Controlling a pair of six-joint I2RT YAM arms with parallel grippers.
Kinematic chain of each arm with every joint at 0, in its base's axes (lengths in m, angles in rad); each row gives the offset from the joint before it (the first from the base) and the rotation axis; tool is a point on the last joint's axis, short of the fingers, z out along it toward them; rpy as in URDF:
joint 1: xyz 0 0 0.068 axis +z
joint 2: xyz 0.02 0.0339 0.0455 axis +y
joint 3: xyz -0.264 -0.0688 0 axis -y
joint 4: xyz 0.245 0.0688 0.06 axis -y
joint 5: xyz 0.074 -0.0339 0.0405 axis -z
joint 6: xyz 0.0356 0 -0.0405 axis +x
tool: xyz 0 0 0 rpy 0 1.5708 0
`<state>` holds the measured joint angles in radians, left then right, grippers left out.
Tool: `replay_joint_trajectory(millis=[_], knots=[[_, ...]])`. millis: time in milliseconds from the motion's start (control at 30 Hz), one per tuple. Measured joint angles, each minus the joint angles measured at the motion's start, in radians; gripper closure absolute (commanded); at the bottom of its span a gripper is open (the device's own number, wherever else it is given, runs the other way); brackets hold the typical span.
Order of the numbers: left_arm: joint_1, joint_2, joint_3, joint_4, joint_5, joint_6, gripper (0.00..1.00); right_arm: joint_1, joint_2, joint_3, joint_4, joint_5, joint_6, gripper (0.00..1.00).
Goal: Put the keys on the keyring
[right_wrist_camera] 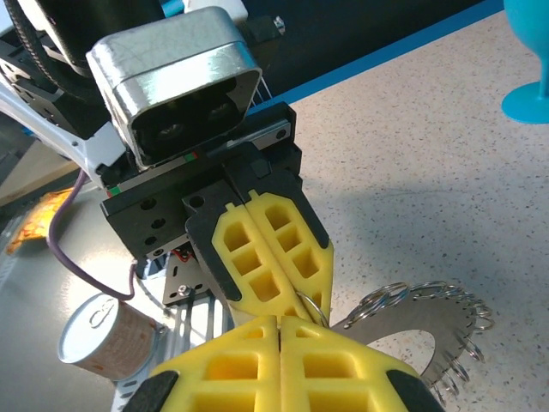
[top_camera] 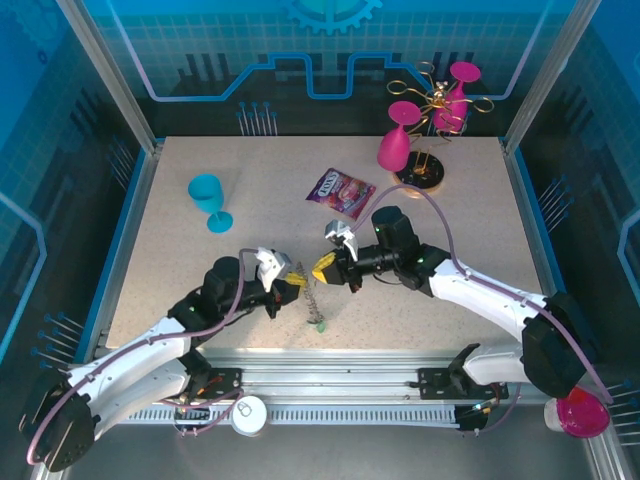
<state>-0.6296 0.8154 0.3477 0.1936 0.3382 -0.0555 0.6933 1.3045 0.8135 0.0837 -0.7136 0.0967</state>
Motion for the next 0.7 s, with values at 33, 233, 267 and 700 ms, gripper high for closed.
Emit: replay_joint_trajectory(millis=[33,233,267,700], knots=[[0.0,-0.001,-0.008,0.007,0.0,-0.016,1.0,0.005,0.002,-0.002,0.001,0.007,-0.002,1.0],[0.0,-0.024,-0.034,0.039,0.001,-0.099,1.0,0.033,0.01,-0.013,0.015,0.062,-0.024,1.0],[0.0,-0.028,-0.036,0.044,0.001,-0.106,1.0,0.036,0.013,-0.013,0.015,0.066,-0.028,1.0],[0.0,-0.032,-0.055,0.085,0.055,-0.157,1.0,0.047,0.021,-0.013,0.014,0.105,-0.072,1.0]])
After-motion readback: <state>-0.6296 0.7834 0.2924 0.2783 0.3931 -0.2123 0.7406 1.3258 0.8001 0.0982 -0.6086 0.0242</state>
